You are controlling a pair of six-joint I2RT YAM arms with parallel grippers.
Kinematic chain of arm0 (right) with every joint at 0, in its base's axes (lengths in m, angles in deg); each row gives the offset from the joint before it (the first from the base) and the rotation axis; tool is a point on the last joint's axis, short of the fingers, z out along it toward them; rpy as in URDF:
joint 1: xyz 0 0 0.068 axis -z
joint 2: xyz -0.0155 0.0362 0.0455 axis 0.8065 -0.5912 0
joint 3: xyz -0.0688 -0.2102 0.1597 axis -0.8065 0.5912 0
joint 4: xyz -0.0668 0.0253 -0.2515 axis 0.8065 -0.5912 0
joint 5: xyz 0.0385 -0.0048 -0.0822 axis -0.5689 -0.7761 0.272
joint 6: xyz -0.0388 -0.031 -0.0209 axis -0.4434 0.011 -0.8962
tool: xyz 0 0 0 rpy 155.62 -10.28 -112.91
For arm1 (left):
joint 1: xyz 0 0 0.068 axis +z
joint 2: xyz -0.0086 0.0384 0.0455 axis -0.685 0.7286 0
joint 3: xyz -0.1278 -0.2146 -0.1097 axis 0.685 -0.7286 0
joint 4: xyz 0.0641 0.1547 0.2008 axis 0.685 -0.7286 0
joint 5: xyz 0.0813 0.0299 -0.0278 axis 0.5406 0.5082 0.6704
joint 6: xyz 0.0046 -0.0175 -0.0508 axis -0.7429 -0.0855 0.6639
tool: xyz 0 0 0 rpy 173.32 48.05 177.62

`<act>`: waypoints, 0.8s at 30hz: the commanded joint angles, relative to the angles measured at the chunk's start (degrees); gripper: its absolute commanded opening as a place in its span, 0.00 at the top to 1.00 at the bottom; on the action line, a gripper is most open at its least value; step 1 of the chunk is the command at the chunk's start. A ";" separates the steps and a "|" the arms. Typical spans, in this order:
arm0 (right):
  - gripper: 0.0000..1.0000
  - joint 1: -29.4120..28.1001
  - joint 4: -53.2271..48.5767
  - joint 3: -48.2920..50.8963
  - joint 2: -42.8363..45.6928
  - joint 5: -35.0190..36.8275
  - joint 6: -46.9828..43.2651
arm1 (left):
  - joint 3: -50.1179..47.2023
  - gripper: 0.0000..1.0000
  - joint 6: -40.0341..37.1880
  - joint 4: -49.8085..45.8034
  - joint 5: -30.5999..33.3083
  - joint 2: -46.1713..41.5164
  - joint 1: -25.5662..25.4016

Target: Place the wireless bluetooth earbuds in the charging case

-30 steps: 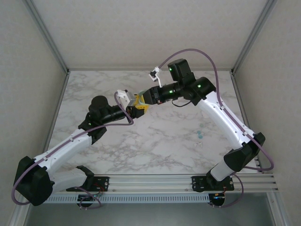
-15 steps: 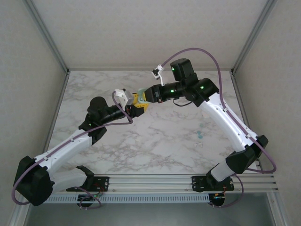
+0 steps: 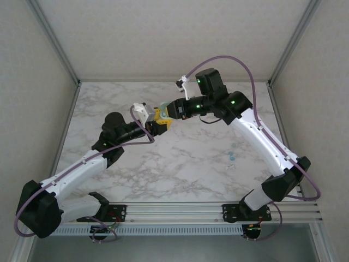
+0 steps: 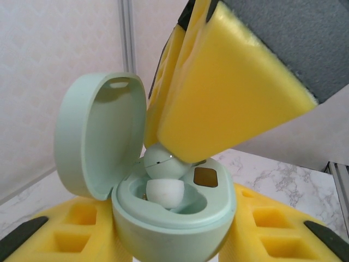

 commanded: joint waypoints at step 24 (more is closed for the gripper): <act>0.73 -0.97 -3.75 -0.43 -1.20 -3.36 -26.28 | 3.78 0.76 0.39 1.42 -5.44 0.98 -0.79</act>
